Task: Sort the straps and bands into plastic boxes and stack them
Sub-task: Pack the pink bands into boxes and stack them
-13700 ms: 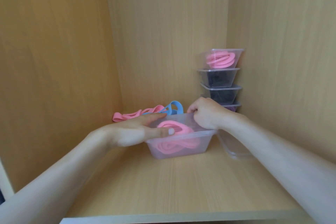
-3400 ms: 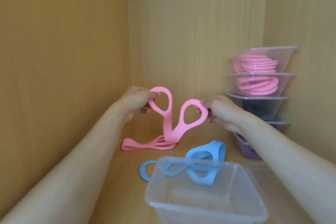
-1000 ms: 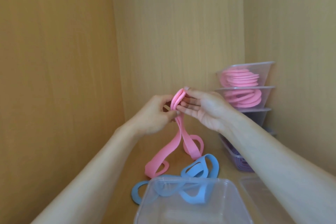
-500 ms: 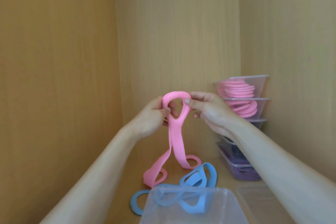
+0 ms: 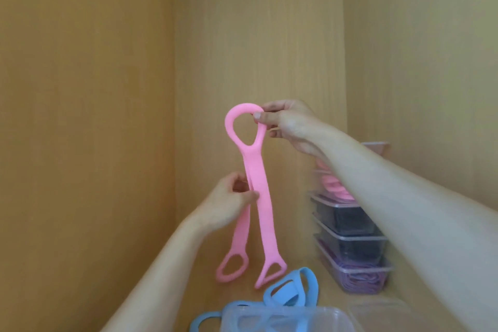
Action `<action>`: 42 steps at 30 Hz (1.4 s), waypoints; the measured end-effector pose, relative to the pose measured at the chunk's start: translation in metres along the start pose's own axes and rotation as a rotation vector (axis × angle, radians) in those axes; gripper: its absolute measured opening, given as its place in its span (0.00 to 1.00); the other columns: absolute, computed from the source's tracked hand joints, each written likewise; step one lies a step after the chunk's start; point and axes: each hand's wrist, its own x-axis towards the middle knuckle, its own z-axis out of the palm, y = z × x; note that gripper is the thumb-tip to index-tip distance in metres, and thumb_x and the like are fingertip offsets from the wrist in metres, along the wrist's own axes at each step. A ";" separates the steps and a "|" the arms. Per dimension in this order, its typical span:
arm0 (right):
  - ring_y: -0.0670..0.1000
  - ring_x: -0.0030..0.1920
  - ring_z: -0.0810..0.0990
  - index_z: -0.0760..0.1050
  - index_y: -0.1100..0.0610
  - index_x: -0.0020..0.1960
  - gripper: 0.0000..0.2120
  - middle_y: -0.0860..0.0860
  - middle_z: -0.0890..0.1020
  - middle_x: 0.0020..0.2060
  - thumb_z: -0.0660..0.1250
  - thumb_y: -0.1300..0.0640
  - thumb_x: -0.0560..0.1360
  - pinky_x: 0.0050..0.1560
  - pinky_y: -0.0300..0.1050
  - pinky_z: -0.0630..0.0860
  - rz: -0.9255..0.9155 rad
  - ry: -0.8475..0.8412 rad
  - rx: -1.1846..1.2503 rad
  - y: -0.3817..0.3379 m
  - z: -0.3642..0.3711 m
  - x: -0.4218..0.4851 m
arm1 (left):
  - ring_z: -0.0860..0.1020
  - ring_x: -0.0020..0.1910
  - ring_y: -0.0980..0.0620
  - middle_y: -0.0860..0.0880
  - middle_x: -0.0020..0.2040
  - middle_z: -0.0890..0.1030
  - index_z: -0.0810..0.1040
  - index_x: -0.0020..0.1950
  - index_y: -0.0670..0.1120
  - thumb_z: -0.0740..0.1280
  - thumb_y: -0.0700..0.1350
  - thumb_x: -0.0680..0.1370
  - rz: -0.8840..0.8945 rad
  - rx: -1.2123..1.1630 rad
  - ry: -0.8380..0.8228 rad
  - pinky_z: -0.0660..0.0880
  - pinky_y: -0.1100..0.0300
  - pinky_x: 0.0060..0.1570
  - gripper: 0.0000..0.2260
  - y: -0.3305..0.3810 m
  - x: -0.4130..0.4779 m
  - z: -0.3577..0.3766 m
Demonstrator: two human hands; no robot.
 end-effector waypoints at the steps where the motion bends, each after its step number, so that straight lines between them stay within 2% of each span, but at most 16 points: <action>1: 0.49 0.40 0.81 0.80 0.56 0.46 0.06 0.52 0.85 0.41 0.76 0.63 0.72 0.36 0.40 0.74 -0.002 0.003 -0.003 -0.005 0.001 0.002 | 0.79 0.51 0.47 0.41 0.56 0.82 0.77 0.60 0.40 0.69 0.38 0.79 0.008 0.024 -0.007 0.76 0.56 0.57 0.09 -0.002 0.000 0.001; 3: 0.49 0.39 0.81 0.80 0.56 0.46 0.06 0.53 0.85 0.41 0.76 0.63 0.72 0.35 0.40 0.74 -0.010 0.013 -0.003 -0.015 0.002 0.005 | 0.80 0.51 0.50 0.44 0.55 0.83 0.79 0.60 0.40 0.68 0.38 0.80 0.012 0.035 -0.024 0.76 0.66 0.49 0.09 -0.005 0.000 0.001; 5: 0.49 0.39 0.80 0.80 0.56 0.46 0.06 0.53 0.85 0.41 0.76 0.63 0.73 0.35 0.40 0.74 -0.026 0.027 -0.015 -0.024 0.003 0.007 | 0.81 0.51 0.50 0.43 0.56 0.84 0.79 0.61 0.37 0.67 0.36 0.81 -0.010 -0.037 -0.040 0.77 0.68 0.47 0.10 -0.009 0.000 0.000; 9: 0.48 0.37 0.80 0.80 0.56 0.45 0.06 0.52 0.85 0.39 0.76 0.63 0.73 0.33 0.39 0.74 -0.060 0.055 -0.057 -0.042 0.006 0.013 | 0.83 0.54 0.46 0.40 0.58 0.84 0.79 0.62 0.37 0.64 0.37 0.82 -0.063 -0.222 -0.105 0.80 0.56 0.56 0.10 -0.009 -0.002 0.000; 12: 0.47 0.36 0.80 0.80 0.56 0.45 0.05 0.52 0.84 0.39 0.76 0.63 0.73 0.33 0.40 0.75 -0.081 0.078 -0.084 -0.055 0.007 0.018 | 0.82 0.53 0.43 0.37 0.58 0.84 0.79 0.62 0.36 0.62 0.37 0.82 -0.074 -0.362 -0.179 0.78 0.49 0.61 0.11 -0.002 -0.003 0.002; 16: 0.47 0.35 0.80 0.81 0.57 0.45 0.05 0.53 0.84 0.40 0.76 0.63 0.73 0.33 0.40 0.75 -0.096 0.114 -0.114 -0.068 0.005 0.025 | 0.83 0.55 0.44 0.40 0.57 0.85 0.76 0.65 0.40 0.61 0.36 0.81 -0.041 -0.469 -0.293 0.79 0.54 0.55 0.13 0.007 -0.005 0.002; 19: 0.46 0.33 0.80 0.80 0.56 0.43 0.05 0.52 0.84 0.39 0.76 0.62 0.73 0.33 0.39 0.75 -0.101 0.142 -0.145 -0.076 0.001 0.030 | 0.84 0.56 0.43 0.40 0.57 0.85 0.75 0.67 0.40 0.64 0.35 0.80 -0.024 -0.450 -0.341 0.79 0.52 0.56 0.15 0.007 -0.007 0.002; 22: 0.46 0.35 0.80 0.80 0.56 0.43 0.05 0.53 0.84 0.39 0.76 0.62 0.73 0.34 0.40 0.75 -0.107 0.185 -0.146 -0.082 -0.008 0.035 | 0.83 0.58 0.39 0.38 0.57 0.84 0.74 0.66 0.36 0.67 0.33 0.79 -0.049 -0.433 -0.388 0.81 0.49 0.57 0.16 0.003 -0.010 0.004; 26: 0.47 0.35 0.79 0.80 0.56 0.42 0.06 0.53 0.84 0.41 0.77 0.62 0.72 0.34 0.40 0.75 -0.118 0.252 -0.172 -0.088 -0.021 0.040 | 0.83 0.51 0.42 0.38 0.55 0.85 0.77 0.63 0.34 0.69 0.35 0.79 -0.050 -0.345 -0.425 0.79 0.47 0.60 0.13 -0.001 -0.013 0.006; 29: 0.48 0.36 0.79 0.81 0.57 0.43 0.05 0.54 0.84 0.42 0.77 0.62 0.72 0.36 0.41 0.76 -0.115 0.289 -0.174 -0.091 -0.031 0.042 | 0.83 0.48 0.45 0.39 0.51 0.85 0.79 0.60 0.37 0.68 0.35 0.79 -0.054 -0.317 -0.400 0.80 0.49 0.57 0.10 -0.003 -0.012 0.007; 33: 0.48 0.35 0.79 0.80 0.58 0.44 0.06 0.55 0.84 0.41 0.77 0.63 0.72 0.37 0.42 0.76 -0.107 0.321 -0.144 -0.090 -0.041 0.043 | 0.84 0.49 0.46 0.40 0.50 0.85 0.80 0.58 0.40 0.68 0.32 0.78 -0.017 -0.326 -0.478 0.79 0.57 0.49 0.10 -0.002 -0.014 0.008; 37: 0.49 0.35 0.78 0.80 0.59 0.45 0.06 0.55 0.84 0.41 0.77 0.63 0.72 0.40 0.43 0.77 -0.098 0.342 -0.120 -0.089 -0.049 0.043 | 0.85 0.50 0.47 0.40 0.49 0.86 0.82 0.54 0.36 0.67 0.28 0.75 0.022 -0.226 -0.519 0.79 0.60 0.48 0.10 -0.003 -0.015 0.011; 39: 0.49 0.36 0.78 0.80 0.58 0.44 0.06 0.55 0.84 0.42 0.77 0.63 0.72 0.41 0.43 0.77 -0.101 0.360 -0.105 -0.090 -0.054 0.043 | 0.85 0.50 0.45 0.40 0.49 0.86 0.81 0.54 0.37 0.66 0.26 0.74 -0.005 -0.173 -0.476 0.81 0.55 0.51 0.12 -0.005 -0.015 0.013; 41: 0.49 0.37 0.78 0.79 0.58 0.43 0.07 0.55 0.83 0.43 0.77 0.62 0.73 0.41 0.43 0.77 -0.105 0.397 -0.111 -0.093 -0.062 0.043 | 0.83 0.51 0.41 0.37 0.49 0.84 0.80 0.52 0.37 0.67 0.27 0.72 -0.034 -0.166 -0.409 0.80 0.47 0.58 0.12 -0.005 -0.014 0.016; 42: 0.49 0.38 0.79 0.78 0.58 0.43 0.07 0.55 0.83 0.44 0.77 0.62 0.73 0.41 0.43 0.77 -0.107 0.421 -0.122 -0.095 -0.067 0.043 | 0.82 0.47 0.43 0.38 0.46 0.83 0.80 0.49 0.39 0.68 0.30 0.69 -0.043 -0.189 -0.371 0.79 0.49 0.56 0.11 -0.006 -0.014 0.018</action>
